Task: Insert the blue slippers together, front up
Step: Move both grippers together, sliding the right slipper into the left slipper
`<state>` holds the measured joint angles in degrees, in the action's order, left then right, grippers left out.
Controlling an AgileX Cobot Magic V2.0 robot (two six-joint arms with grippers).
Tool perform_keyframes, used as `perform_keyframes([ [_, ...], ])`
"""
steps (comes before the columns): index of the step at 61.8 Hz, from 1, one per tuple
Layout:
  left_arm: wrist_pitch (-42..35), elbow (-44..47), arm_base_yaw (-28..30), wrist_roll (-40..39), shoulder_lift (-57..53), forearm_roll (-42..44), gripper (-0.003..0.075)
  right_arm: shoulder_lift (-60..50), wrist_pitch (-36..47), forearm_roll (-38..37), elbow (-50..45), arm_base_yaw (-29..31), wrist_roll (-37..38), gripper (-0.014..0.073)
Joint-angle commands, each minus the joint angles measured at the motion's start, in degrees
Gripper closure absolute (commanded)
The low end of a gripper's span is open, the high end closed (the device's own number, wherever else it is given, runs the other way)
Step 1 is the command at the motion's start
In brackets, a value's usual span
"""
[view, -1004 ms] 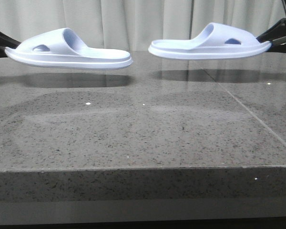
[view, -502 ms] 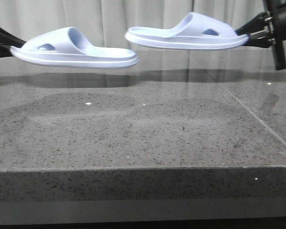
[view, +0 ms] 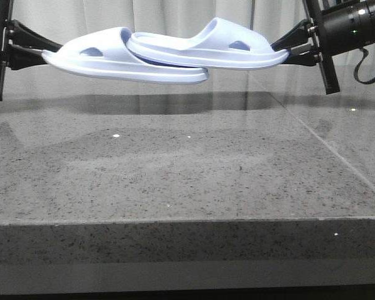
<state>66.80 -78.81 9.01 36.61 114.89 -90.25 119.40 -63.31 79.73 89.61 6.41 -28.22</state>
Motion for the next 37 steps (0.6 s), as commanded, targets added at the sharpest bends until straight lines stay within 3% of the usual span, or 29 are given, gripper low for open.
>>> perform_keyframes([
  [1, 5.9, -1.3, -1.2, -0.9, -3.4, -5.7, 0.0741, -2.4, -2.0, 3.9, 1.2, -0.6, -0.5, 0.0710],
  [37, 5.9, -1.3, -5.4, -0.9, -3.4, -8.1, 0.0741, -0.6, -2.1, 5.6, 1.2, -6.2, -0.5, 0.0710],
])
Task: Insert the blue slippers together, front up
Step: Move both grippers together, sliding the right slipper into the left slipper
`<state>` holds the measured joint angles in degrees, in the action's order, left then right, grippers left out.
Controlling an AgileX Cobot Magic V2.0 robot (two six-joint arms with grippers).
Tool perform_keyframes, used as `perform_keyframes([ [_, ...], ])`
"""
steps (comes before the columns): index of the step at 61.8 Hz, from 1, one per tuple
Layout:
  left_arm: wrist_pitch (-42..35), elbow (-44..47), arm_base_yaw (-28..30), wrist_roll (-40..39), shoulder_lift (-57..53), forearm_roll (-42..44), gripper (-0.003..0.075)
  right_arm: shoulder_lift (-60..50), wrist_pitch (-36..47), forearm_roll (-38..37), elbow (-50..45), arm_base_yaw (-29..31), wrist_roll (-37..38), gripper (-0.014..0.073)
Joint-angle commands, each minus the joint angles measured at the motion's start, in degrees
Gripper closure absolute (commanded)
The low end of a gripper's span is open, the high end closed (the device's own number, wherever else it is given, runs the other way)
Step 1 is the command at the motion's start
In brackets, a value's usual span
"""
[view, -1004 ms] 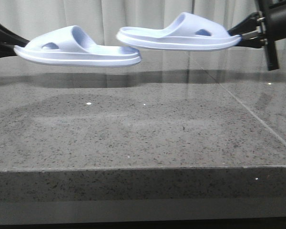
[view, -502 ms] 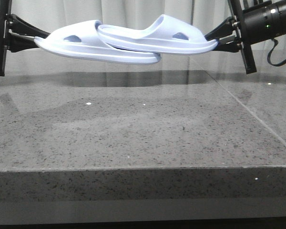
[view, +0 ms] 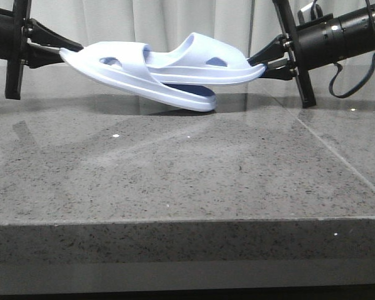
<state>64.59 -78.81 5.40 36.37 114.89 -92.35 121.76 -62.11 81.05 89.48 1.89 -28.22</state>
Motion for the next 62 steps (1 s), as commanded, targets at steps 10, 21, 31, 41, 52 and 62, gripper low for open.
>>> perform_keyframes([
  [10, 7.6, -1.3, -3.2, -0.4, -3.4, -6.8, 0.0741, -3.0, -3.3, 6.1, 1.3, -3.5, -0.5, 0.0710],
  [21, 6.2, -1.3, -5.2, 0.5, -3.4, -6.8, 0.0741, -3.0, -3.3, 6.8, 1.3, -5.4, -0.5, 0.0710],
  [31, 6.0, -1.3, -6.1, 0.8, -3.4, -6.8, 0.0741, -3.0, -3.9, 6.8, 1.3, -5.5, -0.5, 0.0710],
  [41, 6.2, -1.3, -6.1, 0.8, -3.4, -6.4, 0.0741, -3.0, -4.1, 6.8, 1.3, -5.4, -0.5, 0.0710],
  [52, 6.0, -1.3, -6.1, 0.8, -3.4, -4.3, 0.0740, -3.0, -4.1, 6.6, 1.3, -5.3, -0.5, 0.0679],
  [62, 5.8, -1.3, -6.1, 1.0, -3.4, -3.8, 0.0737, -3.0, -4.1, 6.5, 1.3, -5.2, -0.5, 0.0499],
])
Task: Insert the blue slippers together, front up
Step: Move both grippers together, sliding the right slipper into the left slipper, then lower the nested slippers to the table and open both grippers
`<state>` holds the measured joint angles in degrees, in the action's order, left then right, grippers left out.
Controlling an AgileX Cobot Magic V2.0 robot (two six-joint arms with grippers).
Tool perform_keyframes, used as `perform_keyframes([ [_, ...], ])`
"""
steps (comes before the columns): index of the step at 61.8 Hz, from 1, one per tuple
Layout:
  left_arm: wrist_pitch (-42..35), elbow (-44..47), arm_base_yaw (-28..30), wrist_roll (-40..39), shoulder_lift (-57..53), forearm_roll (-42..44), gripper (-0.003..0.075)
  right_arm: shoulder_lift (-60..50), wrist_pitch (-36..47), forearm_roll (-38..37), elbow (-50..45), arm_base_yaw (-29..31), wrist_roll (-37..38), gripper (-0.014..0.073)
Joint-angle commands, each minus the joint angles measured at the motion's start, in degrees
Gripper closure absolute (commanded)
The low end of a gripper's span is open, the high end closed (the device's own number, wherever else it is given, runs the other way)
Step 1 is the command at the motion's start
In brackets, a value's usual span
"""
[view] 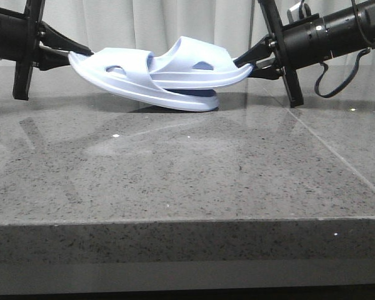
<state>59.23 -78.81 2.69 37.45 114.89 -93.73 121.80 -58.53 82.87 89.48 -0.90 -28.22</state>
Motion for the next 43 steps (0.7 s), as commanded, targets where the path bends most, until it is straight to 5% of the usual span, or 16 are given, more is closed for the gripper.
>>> perform_keyframes([
  [1, 11.2, -1.3, -3.4, 0.0, -3.4, -2.3, 0.0736, -3.0, -7.7, 4.7, 1.3, -2.4, -0.5, 0.0481],
  [10, 11.2, -1.3, -3.4, 1.4, -3.4, 0.1, 0.0645, -3.0, -7.9, 4.6, 1.3, -1.7, -0.5, 0.0363],
  [26, 11.8, -1.3, -1.7, 1.4, -3.4, 2.3, 0.0337, -3.4, -9.4, 2.9, 1.7, 0.9, -0.5, 0.0352],
  [43, 13.5, -1.3, 3.2, 1.4, -3.4, 3.5, 0.0288, -4.8, -10.0, -0.7, 1.7, 4.5, -0.5, 0.0211],
])
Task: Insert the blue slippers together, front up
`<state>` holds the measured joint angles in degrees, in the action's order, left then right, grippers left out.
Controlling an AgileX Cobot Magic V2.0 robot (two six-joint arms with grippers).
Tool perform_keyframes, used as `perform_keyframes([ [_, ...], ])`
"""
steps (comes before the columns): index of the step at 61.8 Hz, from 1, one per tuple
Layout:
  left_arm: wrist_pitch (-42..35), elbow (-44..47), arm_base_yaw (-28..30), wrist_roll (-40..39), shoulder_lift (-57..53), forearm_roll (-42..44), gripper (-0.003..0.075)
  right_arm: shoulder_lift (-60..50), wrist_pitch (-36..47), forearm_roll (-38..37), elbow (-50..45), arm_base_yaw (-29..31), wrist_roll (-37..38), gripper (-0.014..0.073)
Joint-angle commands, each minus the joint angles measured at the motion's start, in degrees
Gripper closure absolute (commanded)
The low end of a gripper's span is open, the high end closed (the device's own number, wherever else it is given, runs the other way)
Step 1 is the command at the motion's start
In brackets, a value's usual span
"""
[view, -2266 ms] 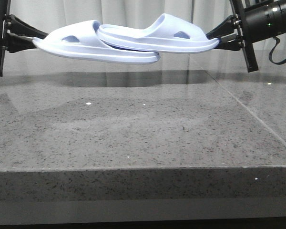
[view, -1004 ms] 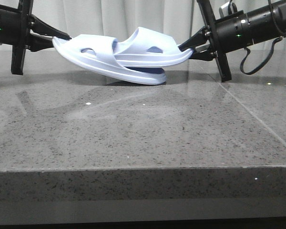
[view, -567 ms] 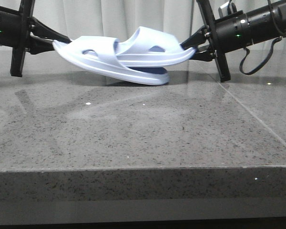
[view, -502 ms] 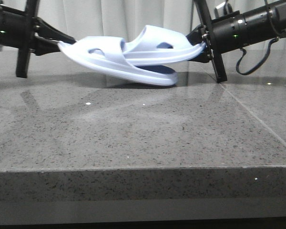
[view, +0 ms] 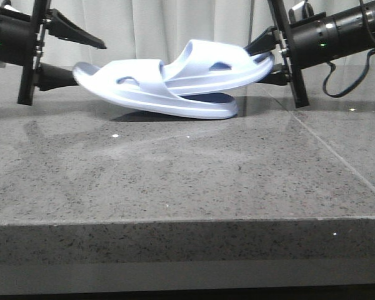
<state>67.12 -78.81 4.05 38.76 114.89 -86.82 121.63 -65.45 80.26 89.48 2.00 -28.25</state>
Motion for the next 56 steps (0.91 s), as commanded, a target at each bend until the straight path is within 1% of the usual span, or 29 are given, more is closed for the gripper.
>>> perform_keyframes([
  [1, 5.6, -1.3, 2.0, 0.1, -3.4, -3.5, 0.0288, -4.6, -3.3, 1.8, 1.7, 1.8, -0.5, 0.0202],
  [7, 5.6, -1.3, 3.9, 0.1, -3.4, -1.9, 0.0287, -4.8, -4.3, 0.9, 1.7, 3.5, -0.5, 0.0173],
  [17, 5.6, -1.3, 6.2, 0.1, -3.4, 1.3, 0.0278, -5.2, -4.9, 0.9, 1.7, 6.3, -0.5, 0.0172],
  [26, 5.6, -1.3, 7.3, 0.1, -3.9, 2.9, 0.0206, -5.5, -5.5, 0.2, 2.1, 8.5, -0.5, 0.0172],
  [32, 5.6, -1.3, 7.9, 0.1, -4.5, 3.9, 0.0201, -5.5, -6.2, -3.3, 3.6, 9.3, -0.3, 0.0175],
  [39, 5.6, -1.3, 8.8, 0.1, -5.3, 4.9, 0.0223, -5.7, -6.6, -10.1, 6.8, 9.3, 1.3, 0.0184],
  [42, 5.6, -1.3, 9.3, -0.5, -5.7, 5.0, 0.0274, -5.9, -6.5, -13.1, 8.0, 9.1, 2.0, 0.0206],
  [44, 5.6, -1.3, 9.6, -0.7, -5.9, 5.0, 0.0323, -6.3, -6.3, -15.0, 8.6, 9.0, 2.4, 0.0232],
  [47, 5.6, -1.3, 10.4, -0.9, -6.4, 5.2, 0.0435, -7.0, -5.8, -18.0, 9.7, 8.9, 2.8, 0.0293],
  [48, 5.6, -1.3, 10.6, -0.9, -6.5, 5.2, 0.0491, -7.3, -5.6, -18.8, 9.9, 8.8, 2.8, 0.0322],
  [51, 5.6, -1.3, 11.3, -0.9, -6.9, 5.4, 0.0611, -7.9, -5.5, -21.5, 10.5, 8.8, 2.8, 0.0391],
  [53, 5.6, -1.3, 11.8, -0.9, -7.3, 5.7, 0.0694, -8.4, -5.4, -22.9, 10.8, 8.7, 2.8, 0.0443],
  [54, 5.6, -1.3, 12.1, -0.8, -7.5, 6.0, 0.0742, -8.8, -5.3, -23.7, 10.9, 8.7, 2.8, 0.0482],
  [56, 5.6, -1.3, 12.5, -0.8, -7.9, 6.6, 0.0739, -9.5, -5.1, -24.7, 10.9, 8.6, 2.7, 0.0538],
])
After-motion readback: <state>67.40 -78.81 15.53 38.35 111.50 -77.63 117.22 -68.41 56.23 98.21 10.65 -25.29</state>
